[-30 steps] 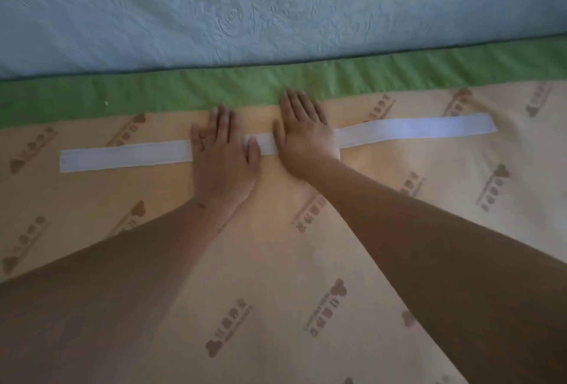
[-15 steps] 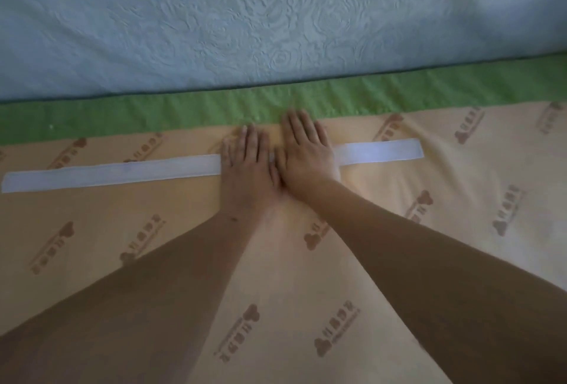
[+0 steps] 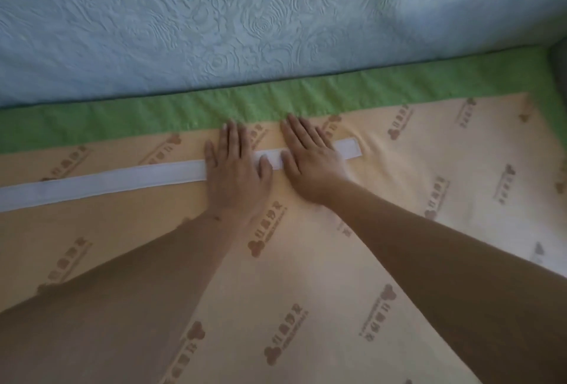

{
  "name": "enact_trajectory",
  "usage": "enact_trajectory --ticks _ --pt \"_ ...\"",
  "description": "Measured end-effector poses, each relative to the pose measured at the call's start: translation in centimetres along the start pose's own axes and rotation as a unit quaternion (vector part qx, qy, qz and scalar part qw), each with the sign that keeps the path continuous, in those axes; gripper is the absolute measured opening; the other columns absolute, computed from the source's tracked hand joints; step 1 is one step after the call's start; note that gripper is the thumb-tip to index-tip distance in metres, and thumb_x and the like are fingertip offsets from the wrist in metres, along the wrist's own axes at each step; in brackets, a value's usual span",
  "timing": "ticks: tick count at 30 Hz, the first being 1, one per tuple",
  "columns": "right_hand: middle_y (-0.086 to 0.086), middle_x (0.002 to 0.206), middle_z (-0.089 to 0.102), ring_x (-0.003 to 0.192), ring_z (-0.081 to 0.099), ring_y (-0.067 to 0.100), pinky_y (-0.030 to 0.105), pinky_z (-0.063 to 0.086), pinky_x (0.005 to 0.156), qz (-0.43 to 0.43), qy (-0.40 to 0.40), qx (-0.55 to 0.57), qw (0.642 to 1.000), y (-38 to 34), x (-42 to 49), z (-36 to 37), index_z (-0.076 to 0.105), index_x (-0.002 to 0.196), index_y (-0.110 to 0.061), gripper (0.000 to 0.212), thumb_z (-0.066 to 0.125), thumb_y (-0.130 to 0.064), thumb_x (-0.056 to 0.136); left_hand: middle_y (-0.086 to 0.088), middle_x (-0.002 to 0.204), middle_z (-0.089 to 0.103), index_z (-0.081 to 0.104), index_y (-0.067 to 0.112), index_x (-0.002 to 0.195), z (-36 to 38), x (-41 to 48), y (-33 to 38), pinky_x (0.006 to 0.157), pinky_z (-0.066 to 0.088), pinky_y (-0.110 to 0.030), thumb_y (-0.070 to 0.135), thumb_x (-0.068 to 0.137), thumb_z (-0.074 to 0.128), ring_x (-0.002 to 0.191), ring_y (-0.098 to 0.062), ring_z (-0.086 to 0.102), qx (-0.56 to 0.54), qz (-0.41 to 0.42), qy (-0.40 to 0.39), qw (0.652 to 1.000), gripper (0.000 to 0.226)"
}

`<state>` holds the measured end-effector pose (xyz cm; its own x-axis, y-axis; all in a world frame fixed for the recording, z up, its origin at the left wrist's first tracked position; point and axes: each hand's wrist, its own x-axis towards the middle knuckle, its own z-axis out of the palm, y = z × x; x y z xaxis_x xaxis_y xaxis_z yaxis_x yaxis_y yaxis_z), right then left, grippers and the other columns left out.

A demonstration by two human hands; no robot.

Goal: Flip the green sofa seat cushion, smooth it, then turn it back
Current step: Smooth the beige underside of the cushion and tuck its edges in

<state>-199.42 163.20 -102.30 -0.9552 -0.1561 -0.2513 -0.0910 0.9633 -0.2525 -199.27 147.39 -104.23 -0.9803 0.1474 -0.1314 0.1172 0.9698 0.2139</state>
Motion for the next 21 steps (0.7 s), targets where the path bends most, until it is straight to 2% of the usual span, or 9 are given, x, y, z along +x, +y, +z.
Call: enact_trajectory --ticks 1,4,5,8,12,16,19,20,21 --pt "0.000 0.167 0.000 0.154 -0.002 0.014 0.036 0.002 0.125 -0.015 -0.009 -0.001 1.000 0.7 0.4 -0.4 0.009 0.160 -0.016 0.061 0.025 -0.040 0.106 -0.016 0.164 0.017 0.024 0.006 0.155 0.1 0.0 0.6 0.123 0.007 -0.051 0.043 0.089 0.019 0.153 -0.027 0.011 -0.002 0.004 -0.002 1.000 0.077" --pt "-0.003 0.165 -0.002 0.154 0.000 0.015 0.035 0.003 0.125 -0.004 0.108 -0.016 0.994 1.7 1.3 -3.0 0.012 0.159 -0.012 0.062 0.022 -0.038 0.104 -0.016 0.164 0.016 0.025 0.007 0.156 0.4 0.4 2.5 0.123 0.008 -0.052 0.040 0.090 0.022 0.153 -0.027 0.011 0.006 0.026 -0.008 1.000 0.074" --pt "-0.006 0.163 -0.003 0.153 0.000 0.015 0.034 0.002 0.125 0.001 0.114 -0.020 0.993 2.8 0.8 -3.2 0.012 0.159 -0.013 0.061 0.021 -0.037 0.104 -0.016 0.164 0.016 0.025 0.008 0.156 0.6 0.5 3.4 0.123 0.008 -0.052 0.039 0.090 0.024 0.153 -0.027 0.011 0.011 0.029 -0.010 0.999 0.073" --pt "0.003 0.167 0.008 0.154 0.006 0.016 0.034 0.002 0.125 -0.035 0.023 -0.067 0.997 3.9 -0.8 -1.0 0.016 0.159 -0.014 0.061 0.021 -0.039 0.104 -0.016 0.163 0.022 0.031 0.009 0.154 1.0 0.3 4.0 0.122 0.011 -0.055 0.039 0.089 0.027 0.152 -0.029 0.017 0.024 0.019 0.009 0.999 0.071" --pt "0.004 0.166 0.012 0.154 0.007 0.020 0.036 0.004 0.125 0.003 0.108 -0.020 0.994 7.2 0.3 -2.7 0.019 0.158 -0.010 0.061 0.030 -0.032 0.101 -0.018 0.162 0.022 0.031 0.010 0.154 2.0 1.1 7.1 0.121 0.010 -0.057 0.048 0.089 0.024 0.150 -0.034 0.019 0.044 -0.001 0.014 0.999 0.075" --pt "0.002 0.167 0.009 0.154 0.004 0.018 0.040 0.004 0.125 -0.004 0.043 -0.039 0.998 11.2 -1.3 -2.3 0.018 0.158 -0.014 0.062 0.029 -0.038 0.103 -0.015 0.165 0.015 0.022 0.020 0.157 2.7 1.5 10.4 0.121 0.004 -0.059 0.053 0.089 0.025 0.153 -0.030 0.007 0.044 -0.018 -0.004 0.999 0.075" --pt "0.001 0.166 0.008 0.154 0.006 0.020 0.039 0.006 0.125 -0.008 0.133 0.005 0.991 13.1 -1.1 -4.3 0.020 0.158 -0.010 0.062 0.029 -0.034 0.101 -0.014 0.165 0.016 0.022 0.021 0.157 3.5 2.0 13.7 0.121 0.002 -0.059 0.046 0.090 0.018 0.153 -0.027 0.007 0.055 -0.038 -0.004 0.998 0.072" --pt "-0.002 0.165 0.007 0.154 0.006 0.019 0.038 0.005 0.125 -0.004 0.146 0.005 0.989 13.6 -1.4 -4.5 0.019 0.158 -0.010 0.062 0.028 -0.034 0.101 -0.013 0.165 0.017 0.023 0.020 0.157 3.6 2.3 14.3 0.121 0.003 -0.058 0.043 0.091 0.017 0.153 -0.027 0.008 0.048 -0.041 -0.001 0.998 0.071" --pt "-0.002 0.165 0.005 0.154 0.005 0.018 0.038 0.003 0.125 -0.001 0.121 -0.003 0.993 15.0 -2.1 -4.1 0.017 0.159 -0.012 0.062 0.026 -0.035 0.102 -0.013 0.164 0.018 0.024 0.019 0.157 4.0 2.3 15.3 0.121 0.003 -0.058 0.042 0.091 0.017 0.153 -0.026 0.010 0.038 -0.042 0.004 0.998 0.070"
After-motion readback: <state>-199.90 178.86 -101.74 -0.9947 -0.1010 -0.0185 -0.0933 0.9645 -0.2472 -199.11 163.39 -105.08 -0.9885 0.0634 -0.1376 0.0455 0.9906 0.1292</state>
